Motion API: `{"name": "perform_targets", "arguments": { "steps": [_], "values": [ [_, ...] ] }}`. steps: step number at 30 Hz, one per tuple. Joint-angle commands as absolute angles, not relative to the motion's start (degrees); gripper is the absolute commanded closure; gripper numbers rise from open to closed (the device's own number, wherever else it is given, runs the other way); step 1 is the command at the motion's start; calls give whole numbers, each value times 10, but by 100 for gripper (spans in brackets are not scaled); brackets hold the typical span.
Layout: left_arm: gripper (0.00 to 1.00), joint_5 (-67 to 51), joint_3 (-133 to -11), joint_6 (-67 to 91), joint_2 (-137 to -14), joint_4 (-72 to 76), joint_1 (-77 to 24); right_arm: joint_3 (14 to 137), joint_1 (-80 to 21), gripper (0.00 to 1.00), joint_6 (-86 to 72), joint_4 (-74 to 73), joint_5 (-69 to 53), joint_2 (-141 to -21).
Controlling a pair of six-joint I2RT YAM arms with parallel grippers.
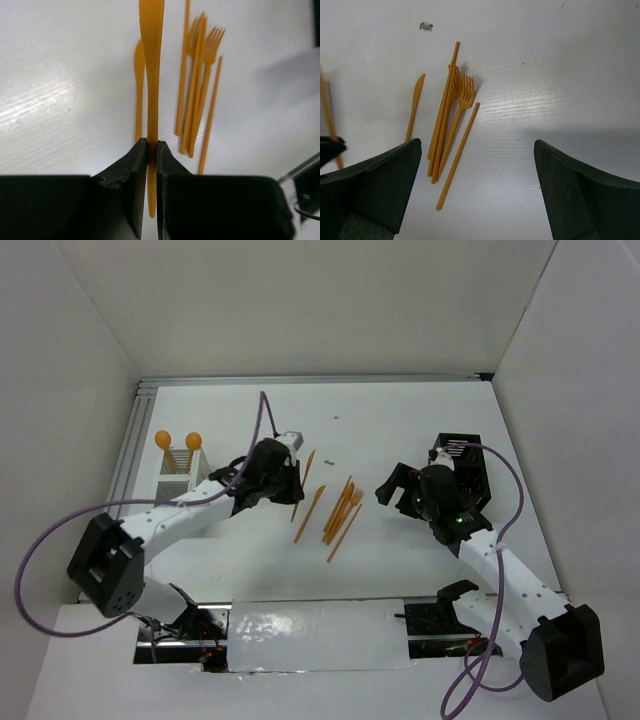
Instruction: Sort the eating utensils into containers
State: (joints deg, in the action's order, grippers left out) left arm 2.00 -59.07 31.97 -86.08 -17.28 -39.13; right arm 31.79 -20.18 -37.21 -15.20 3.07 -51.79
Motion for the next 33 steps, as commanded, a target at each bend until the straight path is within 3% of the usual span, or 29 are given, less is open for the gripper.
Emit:
{"name": "perform_targets", "arguments": {
  "steps": [1, 8, 17, 23, 29, 33],
  "values": [
    [96, -49, -553, 301, -786, -90, -360, 316, -207, 0, -369, -134, 21, -522],
    [95, 40, -478, 259, -566, -25, -299, 316, -210, 0, -367, -108, 10, -544],
    [93, 154, -328, 250, -364, 152, -119, 340, -214, 0, -331, -85, -16, -593],
    [94, 204, -286, 285, -351, 160, 26, 351, -213, 0, -316, -73, -27, -611],
    [93, 222, -231, 258, -329, 227, 83, 351, -213, 0, -316, -54, -39, -627],
    [93, 243, -203, 260, -334, 234, 69, 351, -213, 0, -315, -47, -44, -641]
  ]
}}
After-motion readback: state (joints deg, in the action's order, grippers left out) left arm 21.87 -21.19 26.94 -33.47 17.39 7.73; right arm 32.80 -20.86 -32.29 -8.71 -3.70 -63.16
